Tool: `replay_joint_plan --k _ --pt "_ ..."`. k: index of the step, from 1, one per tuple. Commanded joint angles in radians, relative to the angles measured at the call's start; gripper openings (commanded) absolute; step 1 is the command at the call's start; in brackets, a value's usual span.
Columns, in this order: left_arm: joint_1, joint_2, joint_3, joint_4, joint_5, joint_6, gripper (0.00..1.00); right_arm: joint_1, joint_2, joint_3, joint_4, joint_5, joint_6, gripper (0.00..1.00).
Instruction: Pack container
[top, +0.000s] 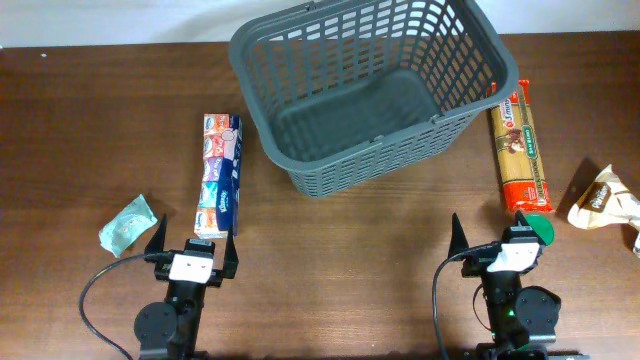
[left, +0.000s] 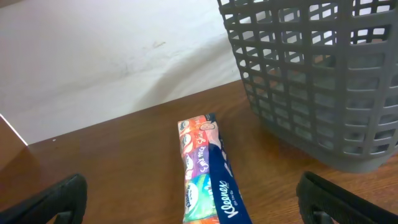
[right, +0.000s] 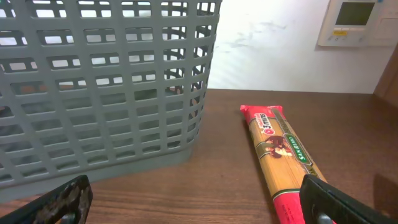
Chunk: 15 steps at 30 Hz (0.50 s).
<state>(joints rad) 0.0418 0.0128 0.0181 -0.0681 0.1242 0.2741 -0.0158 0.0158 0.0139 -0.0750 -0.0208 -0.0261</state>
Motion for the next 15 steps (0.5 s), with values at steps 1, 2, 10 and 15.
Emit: replay_joint_plan --k 1,2,10,15 --pt "0.0 -0.007 -0.009 0.0 0.003 0.019 0.99 0.009 -0.012 -0.008 -0.002 -0.002 0.004 0.99" --pt "-0.001 -0.007 -0.009 0.0 0.003 0.019 0.99 0.009 -0.012 -0.008 -0.002 -0.002 0.004 0.99" --pt "0.0 -0.007 -0.009 0.008 -0.053 0.019 0.99 0.009 -0.012 -0.008 -0.002 -0.002 0.004 0.99" --pt "0.0 -0.007 -0.009 0.014 0.028 0.011 0.99 0.009 -0.012 -0.008 -0.002 -0.002 0.004 0.99"
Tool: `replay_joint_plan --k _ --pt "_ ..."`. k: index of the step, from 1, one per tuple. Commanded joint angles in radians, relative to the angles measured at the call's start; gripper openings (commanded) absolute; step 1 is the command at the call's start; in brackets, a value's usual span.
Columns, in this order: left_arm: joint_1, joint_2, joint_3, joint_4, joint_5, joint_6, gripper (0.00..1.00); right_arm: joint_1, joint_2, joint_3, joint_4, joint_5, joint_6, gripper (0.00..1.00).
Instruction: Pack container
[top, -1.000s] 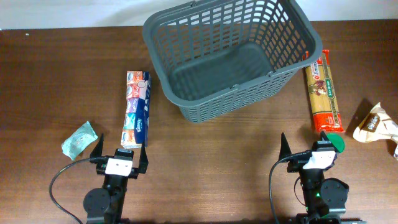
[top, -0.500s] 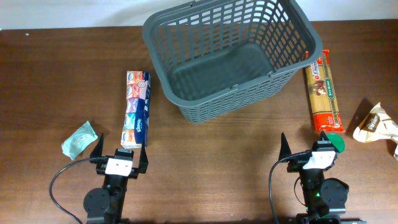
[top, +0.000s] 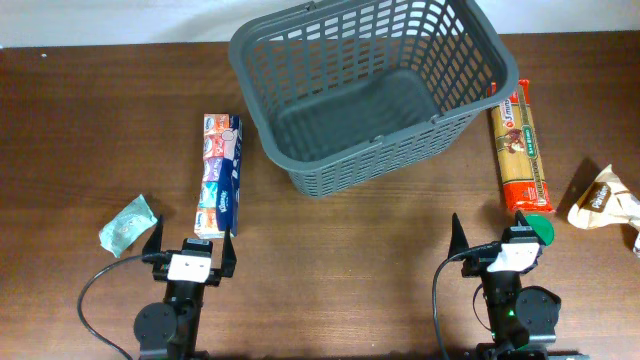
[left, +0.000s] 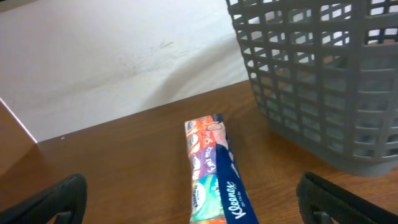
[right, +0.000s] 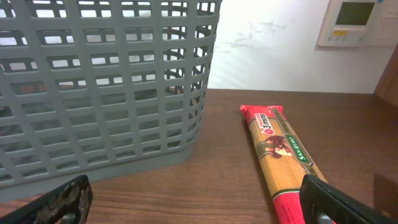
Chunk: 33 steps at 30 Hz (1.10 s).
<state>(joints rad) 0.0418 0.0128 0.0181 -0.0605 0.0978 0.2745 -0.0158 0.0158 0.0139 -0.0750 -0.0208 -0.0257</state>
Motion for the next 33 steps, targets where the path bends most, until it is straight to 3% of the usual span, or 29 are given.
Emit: replay_joint_plan --k 1,4,8,11,14,20,24,29,33 --pt "0.0 -0.007 -0.009 0.006 0.101 0.0 0.99 0.009 -0.012 -0.008 -0.002 -0.002 0.003 0.99" --pt "0.0 -0.007 -0.008 0.008 0.253 -0.017 0.99 0.009 -0.012 -0.008 -0.002 -0.003 0.004 0.99" --pt "0.0 -0.007 -0.002 0.008 0.4 -0.181 0.99 0.009 -0.012 -0.008 0.005 -0.034 0.005 0.99" --pt "0.0 -0.007 0.003 0.008 0.497 -0.272 0.99 0.009 -0.012 -0.008 0.017 -0.182 0.026 0.99" --pt "0.0 -0.007 0.018 0.008 0.586 -0.286 0.99 0.01 -0.012 -0.008 0.026 -0.32 0.11 0.99" --pt "0.0 -0.007 0.019 -0.004 0.607 -0.286 0.99 0.009 -0.008 -0.008 0.024 -0.434 0.276 0.99" --pt "0.0 -0.007 0.019 0.015 0.607 -0.288 0.99 0.009 0.008 -0.008 0.03 -0.463 0.297 0.99" --pt "0.0 -0.006 0.021 0.112 0.695 -0.406 0.99 0.009 0.008 -0.006 0.039 -0.565 0.419 0.99" --pt "0.0 0.0 0.082 0.196 0.737 -0.457 0.99 0.009 0.008 0.058 0.062 -0.646 0.422 0.99"
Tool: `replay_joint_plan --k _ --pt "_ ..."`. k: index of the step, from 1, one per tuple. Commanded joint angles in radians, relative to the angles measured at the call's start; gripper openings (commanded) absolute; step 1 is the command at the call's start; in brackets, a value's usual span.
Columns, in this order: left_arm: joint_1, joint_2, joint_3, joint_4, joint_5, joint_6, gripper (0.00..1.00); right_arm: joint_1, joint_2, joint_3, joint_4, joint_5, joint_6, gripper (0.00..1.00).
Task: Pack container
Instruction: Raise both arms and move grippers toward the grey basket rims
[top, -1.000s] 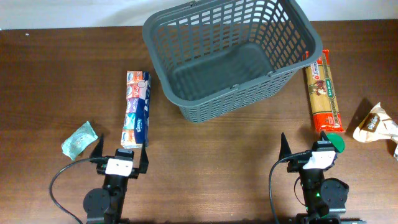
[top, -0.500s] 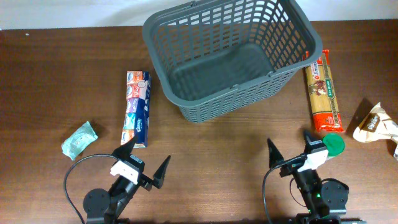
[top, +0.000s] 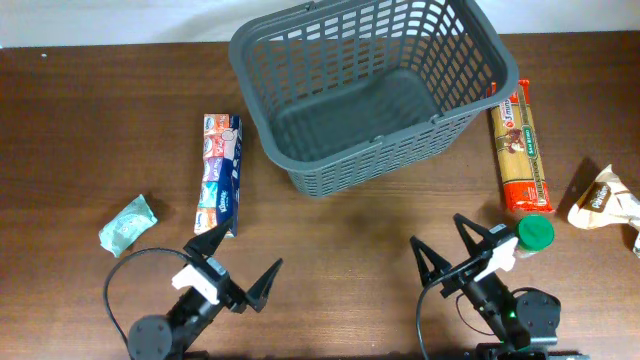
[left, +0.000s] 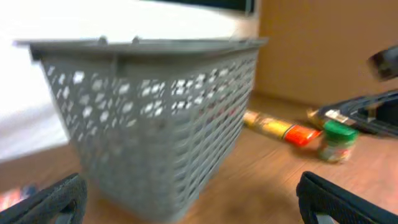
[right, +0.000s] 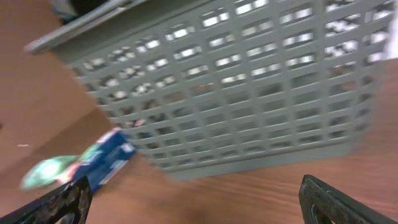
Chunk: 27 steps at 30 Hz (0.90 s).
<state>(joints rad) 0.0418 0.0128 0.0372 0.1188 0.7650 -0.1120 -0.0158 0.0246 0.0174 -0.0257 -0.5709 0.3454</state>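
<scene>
An empty grey mesh basket (top: 370, 90) stands at the far middle of the table. Left of it lies a blue tissue pack (top: 220, 175), with a teal packet (top: 127, 225) nearer me. To the basket's right are a pasta pack (top: 520, 150), a green-lidded jar (top: 535, 232) and a tan snack bag (top: 605, 200). My left gripper (top: 237, 262) is open and empty near the front edge, angled right, and its view shows the basket (left: 155, 124), pasta (left: 273, 127) and jar (left: 336, 142). My right gripper (top: 447, 245) is open and empty, angled left toward the basket (right: 230, 93) and tissue pack (right: 102, 163).
Bare brown tabletop (top: 340, 240) lies between the two grippers and in front of the basket. The jar stands right beside my right wrist. A white wall borders the table's far edge.
Both wrists have turned inward: the left gripper now faces right toward the basket and pasta, the right gripper faces left toward the basket and tissue pack. Both views are blurred. No object has moved.
Both grippers first sat open at the front edge pointing straight away, the left at the tissue pack, the right at the pasta. A moment later the left view had shifted slightly. Now both point diagonally inward, still open and empty.
</scene>
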Motion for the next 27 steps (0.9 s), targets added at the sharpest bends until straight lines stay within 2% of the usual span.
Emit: replay_joint_plan --k 1,4,7,9,14,17,20,24,27 --pt "0.0 0.01 0.095 0.005 0.069 -0.064 0.99 0.009 0.0 0.087 0.016 -0.092 0.028 0.99" --pt "0.0 0.073 0.237 -0.092 0.07 0.017 0.99 0.008 0.019 0.216 0.011 -0.043 -0.048 0.99" --pt "0.0 0.172 0.412 -0.193 0.07 0.098 0.99 0.008 0.076 0.383 -0.039 0.03 -0.062 0.99" --pt "0.0 0.284 0.605 -0.249 0.061 0.113 0.99 0.008 0.164 0.597 -0.175 0.064 -0.119 0.99" --pt "0.0 0.476 0.941 -0.377 0.044 0.113 0.99 0.008 0.368 1.007 -0.566 0.116 -0.243 0.99" --pt "0.0 0.531 1.007 -0.385 0.086 0.113 0.99 0.009 0.475 1.197 -0.776 0.112 -0.245 0.99" --pt "0.0 0.542 1.008 -0.355 0.155 0.113 0.99 0.009 0.524 1.263 -0.905 0.113 -0.245 0.99" --pt "0.0 0.543 1.009 -0.288 0.186 0.106 0.99 0.009 0.554 1.276 -0.927 0.132 -0.239 0.99" --pt "0.0 0.552 1.032 -0.251 0.194 0.041 0.99 0.009 0.592 1.37 -0.929 0.148 -0.233 0.99"
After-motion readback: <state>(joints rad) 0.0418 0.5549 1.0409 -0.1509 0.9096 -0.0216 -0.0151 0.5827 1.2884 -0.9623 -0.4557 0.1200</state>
